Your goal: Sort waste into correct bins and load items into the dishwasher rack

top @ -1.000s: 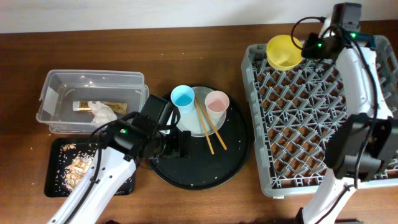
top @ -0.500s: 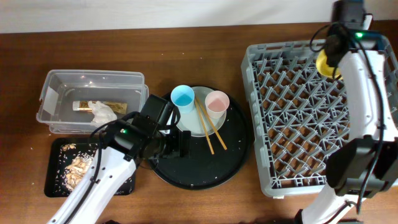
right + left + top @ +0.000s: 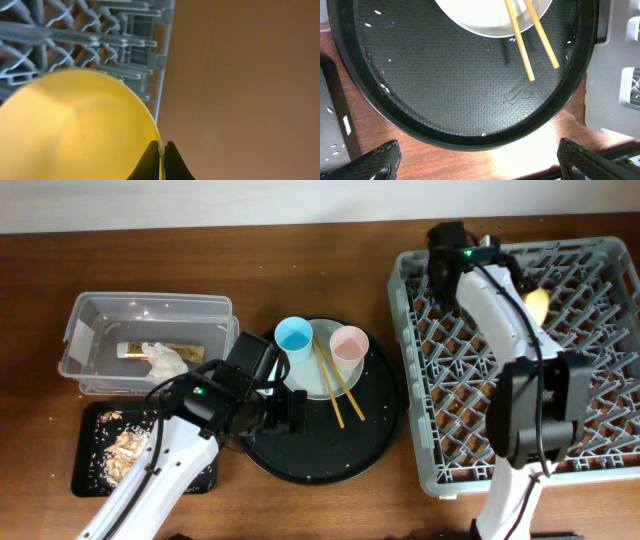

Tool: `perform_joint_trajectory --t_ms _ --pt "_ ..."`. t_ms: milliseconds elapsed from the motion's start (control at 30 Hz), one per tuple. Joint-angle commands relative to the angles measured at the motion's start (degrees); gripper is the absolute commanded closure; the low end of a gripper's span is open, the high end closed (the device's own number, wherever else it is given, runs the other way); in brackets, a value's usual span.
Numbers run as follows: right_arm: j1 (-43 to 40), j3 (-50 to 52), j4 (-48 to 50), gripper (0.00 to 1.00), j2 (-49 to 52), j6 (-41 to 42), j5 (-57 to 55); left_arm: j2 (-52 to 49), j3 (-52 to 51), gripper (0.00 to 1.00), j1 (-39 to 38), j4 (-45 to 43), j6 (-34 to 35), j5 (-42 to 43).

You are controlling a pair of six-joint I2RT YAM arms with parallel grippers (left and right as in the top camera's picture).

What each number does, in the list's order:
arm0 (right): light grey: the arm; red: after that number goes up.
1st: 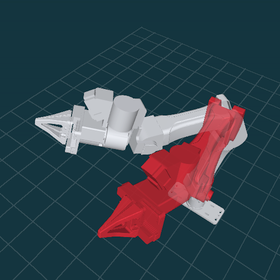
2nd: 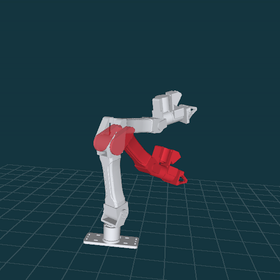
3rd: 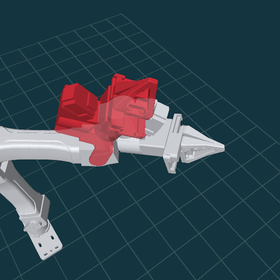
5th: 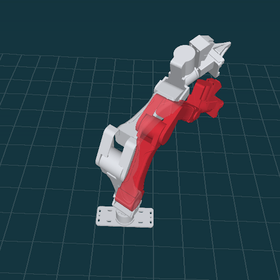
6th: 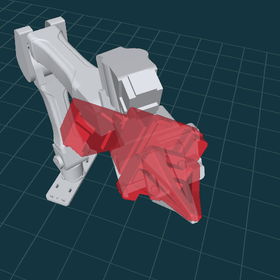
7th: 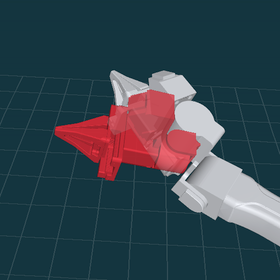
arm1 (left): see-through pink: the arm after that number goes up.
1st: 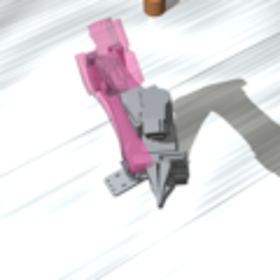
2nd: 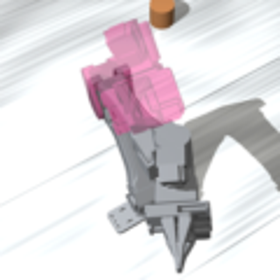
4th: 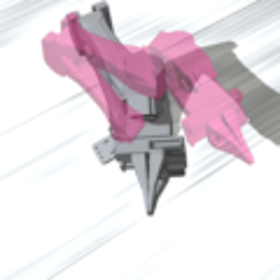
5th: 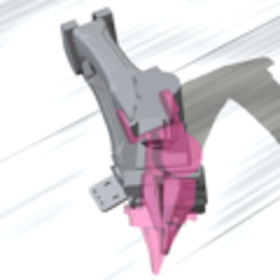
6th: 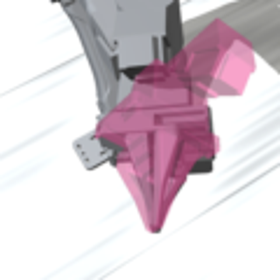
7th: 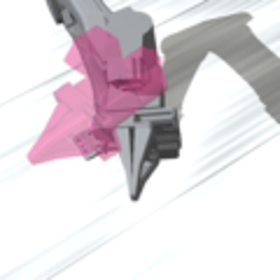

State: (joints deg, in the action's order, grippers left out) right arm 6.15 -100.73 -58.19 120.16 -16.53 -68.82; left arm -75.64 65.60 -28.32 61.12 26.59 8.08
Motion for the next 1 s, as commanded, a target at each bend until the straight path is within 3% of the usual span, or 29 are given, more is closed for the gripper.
perform_joint_trajectory --t_ms 0,67,100,133,233,300,400,567,633,700,967 --pt "2.03 3.96 1.66 0.96 2.19 0.28 0.07 0.66 0.87 0.01 0.26 0.04 -0.96 -0.44" --pt "3.65 4.35 3.10 0.94 2.19 0.26 2.27 0.66 0.87 0.01 0.26 0.04 -0.96 -0.44" --pt "4.04 4.35 3.17 0.86 2.19 0.26 2.64 0.66 0.87 0.01 0.26 0.04 -0.96 -0.44" --pt "4.72 4.35 4.42 0.77 2.19 0.26 2.84 0.66 0.87 0.01 0.26 0.04 -0.96 -0.44" --pt "5.25 4.35 5.27 0.34 2.19 0.28 6.16 0.66 0.87 0.01 0.26 0.04 -0.96 -0.44" --pt "5.60 4.28 6.32 0.19 2.03 0.31 6.62 0.66 0.87 0.01 0.26 0.04 -0.96 -0.44" --pt "6.64 1.49 5.51 0.15 -0.57 3.58 18.95 0.66 0.87 0.01 0.26 0.04 -0.96 -0.44" --pt "2.25 -6.60 1.29 0.11 -13.25 13.07 55.80 0.66 0.87 0.01 0.26 0.04 -0.96 -0.44" --pt "-3.19 -6.60 -2.16 0.01 -19.04 16.22 78.16 0.66 0.87 0.01 0.26 0.04 -0.96 -0.44" --pt "-5.35 -6.27 -12.83 0.02 -19.91 16.20 100.80 0.66 0.87 0.01 0.26 0.04 -0.96 -0.44" --pt "0.96 -3.30 -17.59 0.02 -19.39 15.34 98.23 0.66 0.87 0.01 0.26 -0.66 -0.31 -0.15"
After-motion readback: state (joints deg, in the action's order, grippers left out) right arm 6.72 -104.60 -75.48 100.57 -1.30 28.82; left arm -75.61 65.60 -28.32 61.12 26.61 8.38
